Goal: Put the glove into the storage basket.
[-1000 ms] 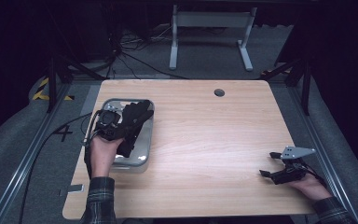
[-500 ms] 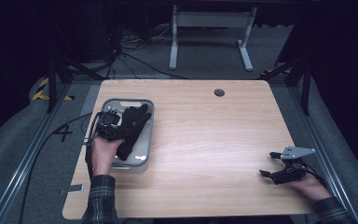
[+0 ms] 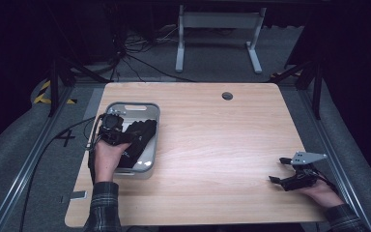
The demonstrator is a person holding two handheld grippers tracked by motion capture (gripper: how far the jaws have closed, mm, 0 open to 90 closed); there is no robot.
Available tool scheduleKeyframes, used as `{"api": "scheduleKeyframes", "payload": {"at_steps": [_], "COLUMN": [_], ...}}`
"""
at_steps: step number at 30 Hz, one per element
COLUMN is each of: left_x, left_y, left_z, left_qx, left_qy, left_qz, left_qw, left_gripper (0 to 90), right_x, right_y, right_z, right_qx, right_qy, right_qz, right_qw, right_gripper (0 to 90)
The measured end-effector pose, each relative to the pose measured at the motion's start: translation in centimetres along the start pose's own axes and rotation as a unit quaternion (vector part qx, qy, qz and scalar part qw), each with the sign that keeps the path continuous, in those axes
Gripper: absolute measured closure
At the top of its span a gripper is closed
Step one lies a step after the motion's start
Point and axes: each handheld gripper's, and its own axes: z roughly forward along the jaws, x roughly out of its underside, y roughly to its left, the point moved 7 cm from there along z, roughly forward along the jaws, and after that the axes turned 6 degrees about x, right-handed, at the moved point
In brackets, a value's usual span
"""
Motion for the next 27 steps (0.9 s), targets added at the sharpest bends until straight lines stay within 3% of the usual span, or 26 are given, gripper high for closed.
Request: {"api": "scheduleKeyframes", "payload": {"at_steps": [6,14,20,27], "left_x": [-0.7,-2.5,-3.2,-3.2], "left_y": [-1.8,-5.2,-8.0,-11.7], "left_z": [0.0,-0.1,-0.1,1.1], "left_qx": [0.012,0.042,0.061,0.09], "left_qy": [0.001,-0.021,-0.031,-0.035], "left_qz": [0.018,0.045,0.062,0.086], "left_qw": [0.9998,0.9979,0.9957,0.9917], "left_gripper": [19.7,17.5,17.2,17.2], "right_x": [0.0,0.0,0.0,0.0], "right_y": [0.0,0.0,0.0,0.0], "right_z": [0.0,0.0,0.0,0.0], "right_qx": [0.0,0.0,-0.001,-0.001], "right_qy": [0.0,0.0,0.0,-0.001], "right_qz": [0.0,0.0,0.0,-0.001], "right_qw": [1.0,1.0,1.0,1.0], "right_gripper": [10.2,10.2,10.2,10.2]}}
